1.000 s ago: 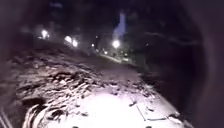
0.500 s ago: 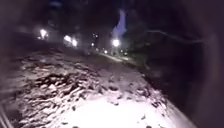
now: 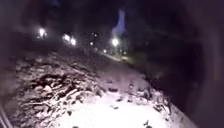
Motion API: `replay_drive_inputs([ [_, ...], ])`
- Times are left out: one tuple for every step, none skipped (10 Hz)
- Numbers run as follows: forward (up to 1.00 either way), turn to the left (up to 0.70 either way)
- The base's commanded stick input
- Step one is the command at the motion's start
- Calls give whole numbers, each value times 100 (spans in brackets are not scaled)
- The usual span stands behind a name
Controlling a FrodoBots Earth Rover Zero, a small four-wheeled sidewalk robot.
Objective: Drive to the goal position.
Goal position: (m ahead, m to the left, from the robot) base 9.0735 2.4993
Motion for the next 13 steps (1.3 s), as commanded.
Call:
replay_drive_inputs([
  [70, 0],
  [70, 0],
  [70, 0],
  [70, 0],
  [70, 0],
  [70, 0],
  [70, 0],
  [70, 0],
  [70, 0],
  [70, 0],
  [70, 0],
  [70, 0],
  [70, 0],
])
